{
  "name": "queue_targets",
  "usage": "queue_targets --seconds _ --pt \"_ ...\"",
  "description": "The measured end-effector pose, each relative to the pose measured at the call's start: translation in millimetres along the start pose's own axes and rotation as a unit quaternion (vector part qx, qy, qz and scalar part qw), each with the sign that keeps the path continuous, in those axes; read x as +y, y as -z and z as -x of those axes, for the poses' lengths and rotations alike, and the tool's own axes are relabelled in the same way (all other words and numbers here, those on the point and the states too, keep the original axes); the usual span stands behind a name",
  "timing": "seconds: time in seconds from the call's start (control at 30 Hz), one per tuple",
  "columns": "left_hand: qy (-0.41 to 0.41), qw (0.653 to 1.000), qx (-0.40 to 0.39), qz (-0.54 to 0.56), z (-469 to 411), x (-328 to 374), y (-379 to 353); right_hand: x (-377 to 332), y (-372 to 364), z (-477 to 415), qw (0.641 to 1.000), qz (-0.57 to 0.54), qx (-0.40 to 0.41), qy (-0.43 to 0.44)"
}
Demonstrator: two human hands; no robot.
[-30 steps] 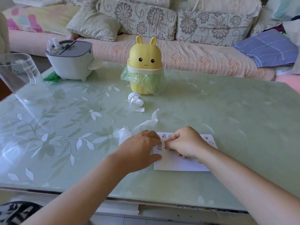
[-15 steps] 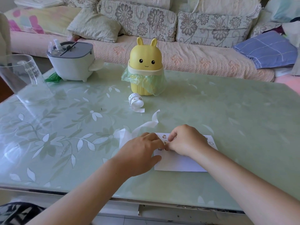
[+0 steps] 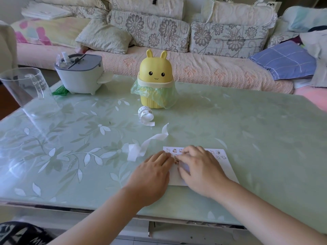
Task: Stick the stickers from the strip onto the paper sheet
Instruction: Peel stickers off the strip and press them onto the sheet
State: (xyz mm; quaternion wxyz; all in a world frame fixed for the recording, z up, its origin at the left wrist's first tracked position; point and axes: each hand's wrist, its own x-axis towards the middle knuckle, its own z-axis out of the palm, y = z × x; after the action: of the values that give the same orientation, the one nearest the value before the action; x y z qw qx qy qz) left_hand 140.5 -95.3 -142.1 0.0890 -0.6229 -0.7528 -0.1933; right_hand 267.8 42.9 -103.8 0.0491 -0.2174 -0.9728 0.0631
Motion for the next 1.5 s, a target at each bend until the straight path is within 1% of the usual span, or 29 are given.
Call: queue_targets --seconds 0.07,0.17,0.37,0.6,0.7,0.77,0.9,1.23,1.4,1.5 --pt "0.002 1.000 -0.005 -0.020 2.5 -0.8 -1.4 1.7 -3.9 10.3 0.998 0.033 -0.035 0.037" --pt "0.011 0.998 -0.040 -0.048 5.3 -0.7 -1.3 7.6 -10.8 21.5 0.994 0.055 -0.076 0.057" --pt "0.025 0.993 -0.071 -0.095 7.5 4.8 -6.8 13.1 -16.9 27.4 0.993 0.034 -0.092 0.067" --pt "0.040 0.993 -0.063 -0.090 5.6 9.5 -1.5 15.2 -17.5 28.6 0.994 -0.009 -0.090 0.053" --pt "0.039 0.998 -0.029 -0.030 4.7 11.2 5.8 14.9 -16.6 26.5 0.994 -0.021 -0.095 0.049" --pt "0.029 0.999 -0.027 0.005 3.6 11.1 7.0 14.6 -15.3 25.0 0.994 -0.027 -0.094 0.049" --pt "0.004 0.999 -0.048 -0.010 1.9 10.1 2.7 15.0 -13.4 25.3 0.995 -0.010 -0.077 0.059" --pt "0.023 0.999 -0.036 -0.029 0.9 13.5 2.4 16.4 -9.2 24.6 0.995 -0.004 -0.075 0.072" --pt "0.039 0.998 -0.055 0.001 4.2 13.1 3.6 16.5 -10.6 25.1 0.995 0.006 -0.067 0.076" --pt "0.030 0.999 -0.037 0.003 5.9 11.5 5.9 15.8 -11.9 26.1 0.995 0.009 -0.063 0.075"
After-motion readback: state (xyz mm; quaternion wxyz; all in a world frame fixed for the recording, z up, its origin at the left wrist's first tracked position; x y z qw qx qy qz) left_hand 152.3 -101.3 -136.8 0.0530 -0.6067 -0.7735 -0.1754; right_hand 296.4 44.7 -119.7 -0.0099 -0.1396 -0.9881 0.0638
